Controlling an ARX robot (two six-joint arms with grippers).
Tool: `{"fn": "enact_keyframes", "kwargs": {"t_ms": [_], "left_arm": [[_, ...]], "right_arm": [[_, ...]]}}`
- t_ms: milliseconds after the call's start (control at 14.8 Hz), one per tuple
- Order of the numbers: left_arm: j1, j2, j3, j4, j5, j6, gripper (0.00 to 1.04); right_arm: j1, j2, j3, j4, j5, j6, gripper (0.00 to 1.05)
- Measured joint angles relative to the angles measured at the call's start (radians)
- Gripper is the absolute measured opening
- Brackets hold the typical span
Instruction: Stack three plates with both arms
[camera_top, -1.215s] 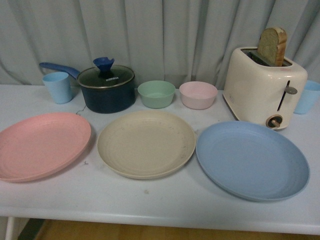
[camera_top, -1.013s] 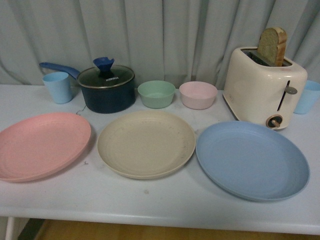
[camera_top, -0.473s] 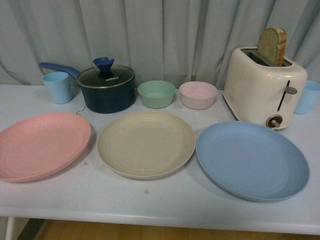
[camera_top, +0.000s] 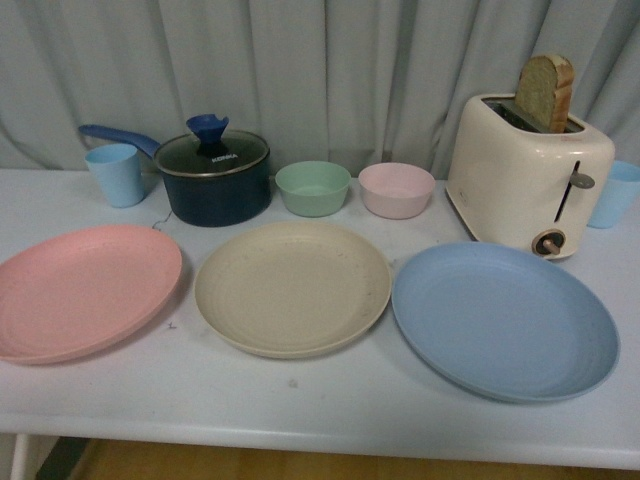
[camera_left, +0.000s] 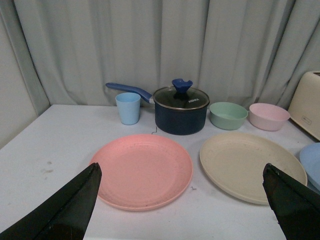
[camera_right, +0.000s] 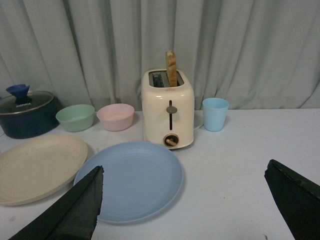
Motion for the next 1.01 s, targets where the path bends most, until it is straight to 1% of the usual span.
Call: {"fn": "enact_keyframes", "kwargs": {"t_ms": [1013], "left_arm": [[0.000, 0.000, 0.000, 0.000, 0.000, 0.000, 0.98]], "right_arm": [[0.000, 0.000, 0.000, 0.000, 0.000, 0.000, 0.98]]}}
